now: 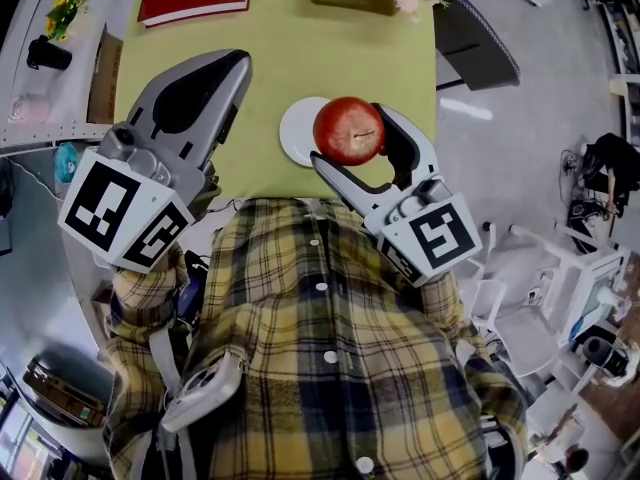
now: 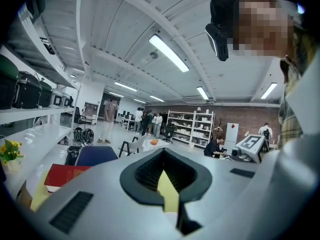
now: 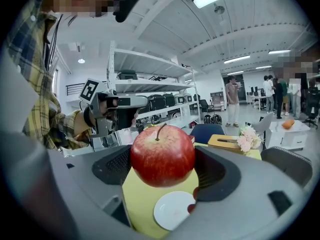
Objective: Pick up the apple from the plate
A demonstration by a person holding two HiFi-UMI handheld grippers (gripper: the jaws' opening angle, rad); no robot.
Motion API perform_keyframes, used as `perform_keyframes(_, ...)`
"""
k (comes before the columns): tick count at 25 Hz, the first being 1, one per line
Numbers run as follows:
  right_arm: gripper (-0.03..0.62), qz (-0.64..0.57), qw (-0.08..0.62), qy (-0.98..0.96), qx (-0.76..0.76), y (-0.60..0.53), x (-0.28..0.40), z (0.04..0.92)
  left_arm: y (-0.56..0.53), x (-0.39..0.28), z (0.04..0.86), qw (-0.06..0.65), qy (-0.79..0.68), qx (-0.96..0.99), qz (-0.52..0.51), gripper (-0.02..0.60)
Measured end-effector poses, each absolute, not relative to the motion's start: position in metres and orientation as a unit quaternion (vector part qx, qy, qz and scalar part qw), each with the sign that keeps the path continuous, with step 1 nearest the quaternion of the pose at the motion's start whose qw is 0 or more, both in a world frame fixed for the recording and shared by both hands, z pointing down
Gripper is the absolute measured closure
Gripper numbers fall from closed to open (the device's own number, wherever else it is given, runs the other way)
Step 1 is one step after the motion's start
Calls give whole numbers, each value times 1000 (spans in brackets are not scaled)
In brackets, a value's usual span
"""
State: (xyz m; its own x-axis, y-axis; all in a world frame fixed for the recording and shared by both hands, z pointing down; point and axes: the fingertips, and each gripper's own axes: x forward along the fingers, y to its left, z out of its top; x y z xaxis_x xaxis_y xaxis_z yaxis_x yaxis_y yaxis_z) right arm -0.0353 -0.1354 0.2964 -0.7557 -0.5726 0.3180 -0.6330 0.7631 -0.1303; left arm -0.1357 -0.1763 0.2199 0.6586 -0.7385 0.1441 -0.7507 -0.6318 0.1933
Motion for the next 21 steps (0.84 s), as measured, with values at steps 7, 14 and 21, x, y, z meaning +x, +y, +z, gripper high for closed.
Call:
perform_keyframes(7,218,119,129,-931,321,-134,-37,295,-173,-135,219,122,-413,902,25,574)
perform_keyframes(14,217,120,129,-931,319,-131,-38,295,-170,-135,219,125,-414,902,22,574)
perform_keyframes(21,217,123,129,-931,318,-128,-37,294,-165,-132,221,131,-412,901,22,574)
